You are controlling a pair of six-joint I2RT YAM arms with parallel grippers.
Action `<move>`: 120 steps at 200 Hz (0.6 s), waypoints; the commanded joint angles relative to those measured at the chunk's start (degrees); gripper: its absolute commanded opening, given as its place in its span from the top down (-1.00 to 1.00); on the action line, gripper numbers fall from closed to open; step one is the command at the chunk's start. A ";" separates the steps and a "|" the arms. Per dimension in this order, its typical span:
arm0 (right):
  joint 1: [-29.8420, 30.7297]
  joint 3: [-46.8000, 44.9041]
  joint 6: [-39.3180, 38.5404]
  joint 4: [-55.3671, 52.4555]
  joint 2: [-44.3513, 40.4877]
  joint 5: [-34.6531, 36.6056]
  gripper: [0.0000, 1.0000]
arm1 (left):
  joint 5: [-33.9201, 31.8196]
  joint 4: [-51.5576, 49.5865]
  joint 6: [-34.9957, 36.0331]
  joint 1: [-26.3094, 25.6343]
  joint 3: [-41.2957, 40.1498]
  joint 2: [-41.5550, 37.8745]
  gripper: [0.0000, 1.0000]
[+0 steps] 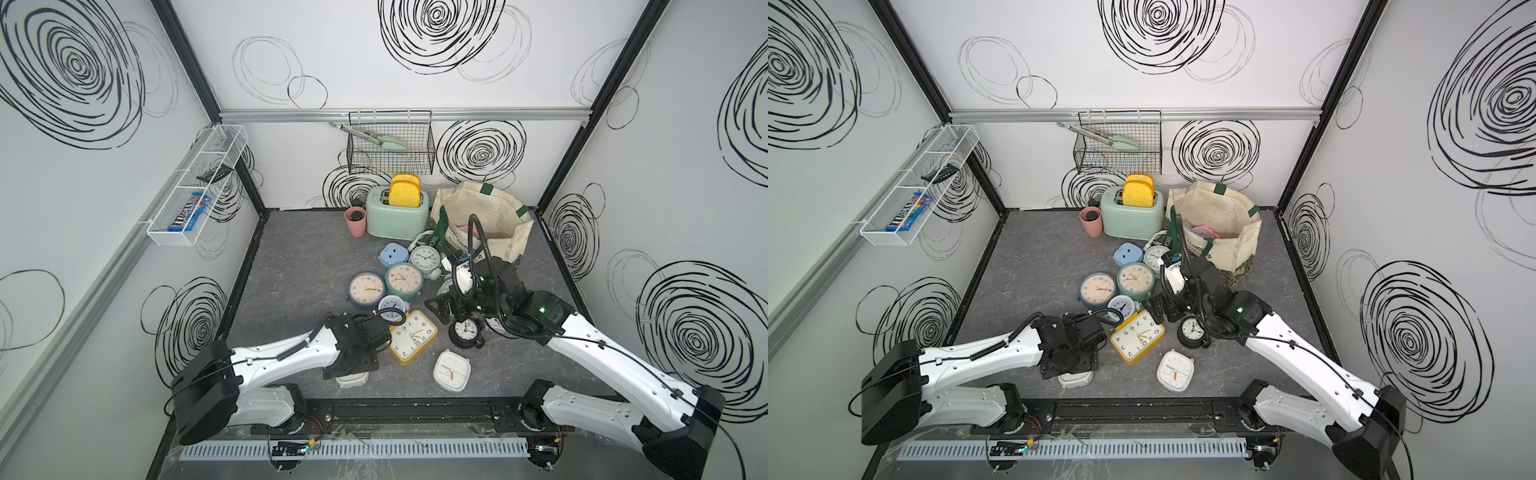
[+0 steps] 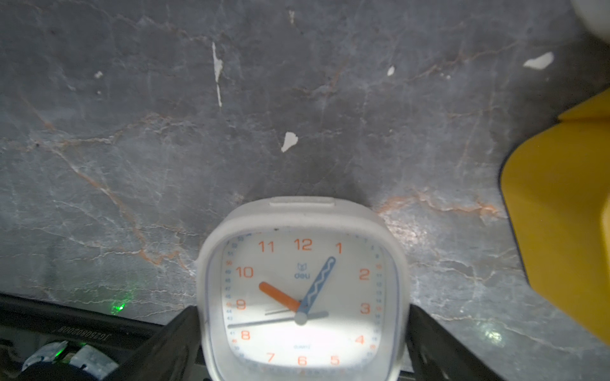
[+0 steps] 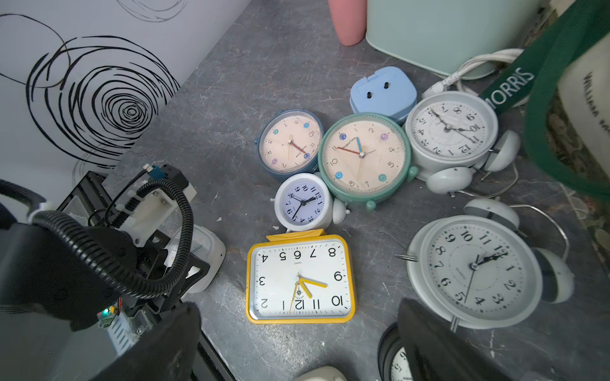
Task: Put the alarm clock into the canvas bag
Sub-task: Pick up the alarm from the center of the board.
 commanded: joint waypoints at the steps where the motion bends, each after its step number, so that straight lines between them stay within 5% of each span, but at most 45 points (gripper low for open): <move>1: 1.00 -0.56 1.67 2.94 -1.48 -0.60 -0.95 | 5.43 7.02 -2.73 -0.94 -6.07 5.87 -0.92; 120: 1.27 -0.66 1.60 3.44 -1.83 -0.62 -0.95 | 9.33 17.61 -3.66 -1.92 -9.82 11.37 -0.92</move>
